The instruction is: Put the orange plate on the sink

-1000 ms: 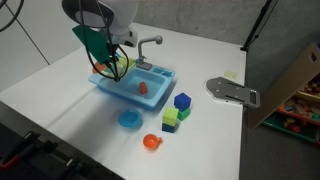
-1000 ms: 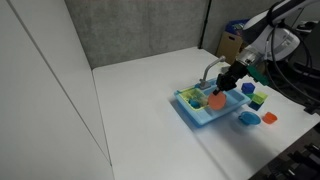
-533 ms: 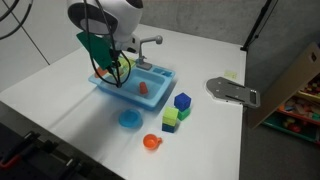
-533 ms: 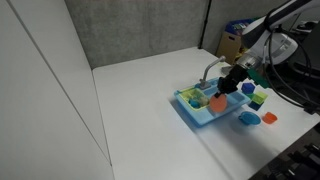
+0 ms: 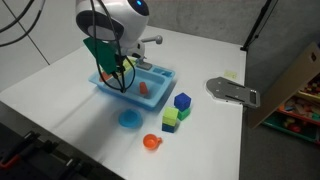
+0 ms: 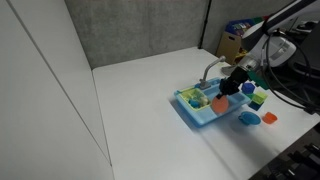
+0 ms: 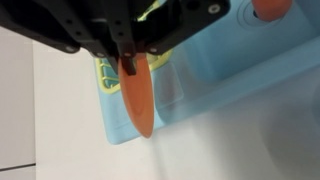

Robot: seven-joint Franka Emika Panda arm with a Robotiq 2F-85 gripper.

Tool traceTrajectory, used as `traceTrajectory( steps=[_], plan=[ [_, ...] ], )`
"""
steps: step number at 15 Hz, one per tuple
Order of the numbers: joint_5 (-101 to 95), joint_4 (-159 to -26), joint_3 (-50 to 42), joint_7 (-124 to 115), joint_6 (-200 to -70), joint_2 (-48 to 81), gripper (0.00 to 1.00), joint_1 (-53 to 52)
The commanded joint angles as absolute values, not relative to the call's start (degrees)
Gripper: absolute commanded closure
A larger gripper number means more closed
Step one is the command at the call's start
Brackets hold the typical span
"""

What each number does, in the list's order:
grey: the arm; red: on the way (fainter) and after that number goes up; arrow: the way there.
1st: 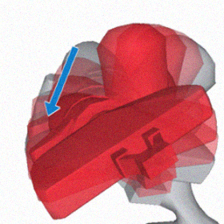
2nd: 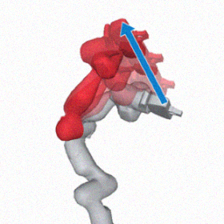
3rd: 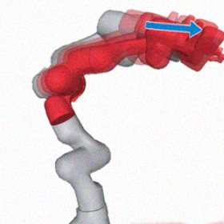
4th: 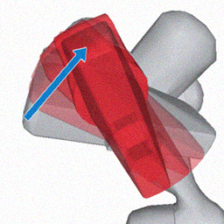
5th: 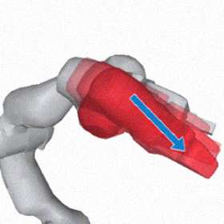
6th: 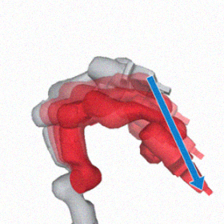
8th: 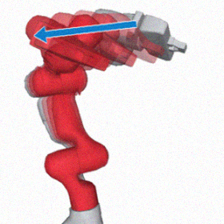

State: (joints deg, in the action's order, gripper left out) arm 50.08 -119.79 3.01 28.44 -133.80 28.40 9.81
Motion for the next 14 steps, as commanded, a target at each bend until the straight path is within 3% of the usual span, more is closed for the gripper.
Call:
traceTrajectory(
  steps=[1,14],
  plan=[
    [50.28,-118.10,2.71,29.23,-133.61,29.78,0.97,10.30],
    [53.10,-115.26,2.89,29.62,-126.99,30.80,0.97,11.95]
  ],
)
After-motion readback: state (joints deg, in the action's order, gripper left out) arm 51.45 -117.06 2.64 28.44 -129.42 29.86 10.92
